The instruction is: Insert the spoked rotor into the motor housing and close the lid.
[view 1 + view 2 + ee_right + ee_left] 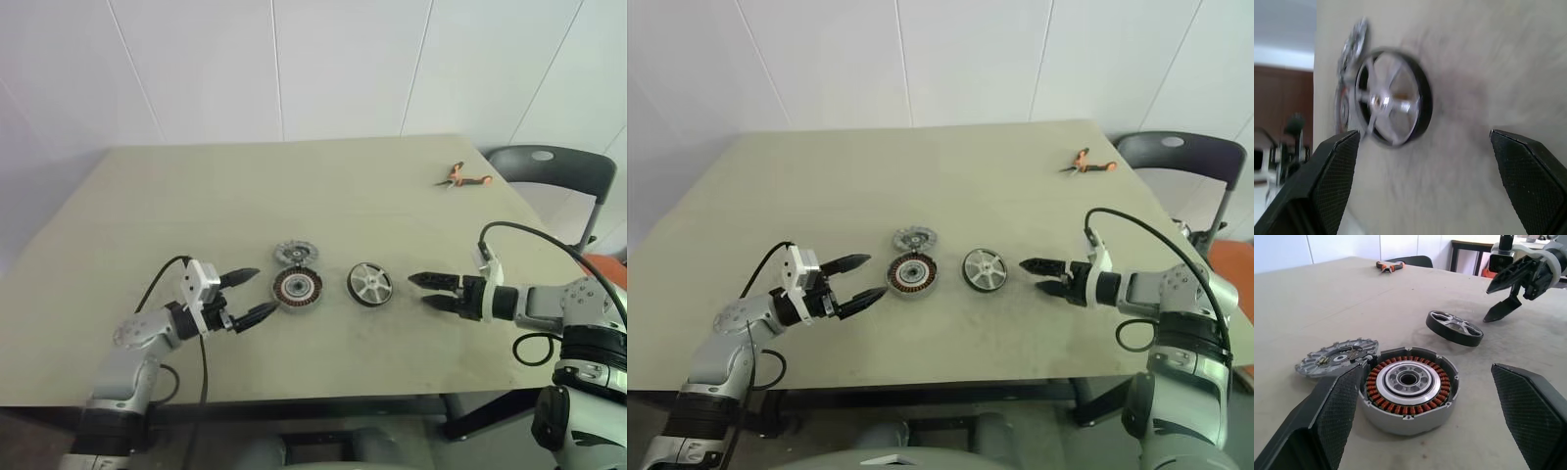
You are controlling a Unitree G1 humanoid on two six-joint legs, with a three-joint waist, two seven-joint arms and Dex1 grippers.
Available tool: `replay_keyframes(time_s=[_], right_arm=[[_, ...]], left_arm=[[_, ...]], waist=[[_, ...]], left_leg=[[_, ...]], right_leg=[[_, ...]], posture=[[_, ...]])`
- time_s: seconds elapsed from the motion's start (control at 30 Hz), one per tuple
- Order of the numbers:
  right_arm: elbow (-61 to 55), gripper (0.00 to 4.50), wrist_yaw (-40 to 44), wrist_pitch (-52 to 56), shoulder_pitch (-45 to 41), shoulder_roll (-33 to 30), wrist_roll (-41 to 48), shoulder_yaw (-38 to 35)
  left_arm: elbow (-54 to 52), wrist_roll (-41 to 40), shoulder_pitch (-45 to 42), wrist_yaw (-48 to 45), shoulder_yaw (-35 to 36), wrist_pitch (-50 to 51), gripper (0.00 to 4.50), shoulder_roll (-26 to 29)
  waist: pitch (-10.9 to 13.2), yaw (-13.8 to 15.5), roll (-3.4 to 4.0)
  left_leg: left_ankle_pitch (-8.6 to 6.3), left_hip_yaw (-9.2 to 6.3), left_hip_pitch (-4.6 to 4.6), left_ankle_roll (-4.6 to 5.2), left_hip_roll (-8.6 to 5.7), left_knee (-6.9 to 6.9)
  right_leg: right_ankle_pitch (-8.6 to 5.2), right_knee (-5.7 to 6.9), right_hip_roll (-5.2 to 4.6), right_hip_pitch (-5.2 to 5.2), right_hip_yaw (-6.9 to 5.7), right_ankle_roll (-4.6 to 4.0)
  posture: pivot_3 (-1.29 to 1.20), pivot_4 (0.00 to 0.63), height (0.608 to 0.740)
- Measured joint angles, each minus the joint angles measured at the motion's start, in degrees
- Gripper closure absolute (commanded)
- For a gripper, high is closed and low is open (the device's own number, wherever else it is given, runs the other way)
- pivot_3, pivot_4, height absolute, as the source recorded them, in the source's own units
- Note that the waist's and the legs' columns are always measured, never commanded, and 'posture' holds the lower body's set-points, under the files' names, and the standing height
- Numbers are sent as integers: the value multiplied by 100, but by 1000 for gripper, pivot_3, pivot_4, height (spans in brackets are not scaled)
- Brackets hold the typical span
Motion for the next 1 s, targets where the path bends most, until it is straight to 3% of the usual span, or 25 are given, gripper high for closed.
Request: replay_keyframes(time_s=[0.1, 0.23, 0.6, 1.0], right_arm=[[-154, 46, -114, 52, 57, -38, 525, 481], [-190, 46, -710, 91, -99, 124, 783, 586], [-301, 46, -2575, 99, -395, 1158, 955, -104], [-239, 46, -3649, 98, -536, 1609, 1405, -492]], left_arm=[[-2, -3, -1, 2, 0, 47, 0, 8], [-8, -4, 3, 7, 2, 48, 0, 12], [-107, -11, 188, 39, 53, 39, 0, 61], [-96, -9, 206, 40, 56, -54, 0, 60]], waist=[[0, -7, 0], [-3, -16, -9], [-10, -93, -23], [-9, -173, -22]], left_leg=[[0, 0, 2, 0, 4, 1], [0, 0, 4, 0, 6, 3], [0, 9, 16, 0, 26, 7], [1, 14, 14, 1, 27, 5]], right_leg=[[-2, 2, 3, 0, 0, 4], [-2, 2, 4, 2, 0, 3], [-11, 3, 12, 40, -6, -24], [1, 3, 11, 23, -4, -8]], posture=[[0, 0, 740], [0, 0, 740], [0, 0, 740], [0, 0, 740]])
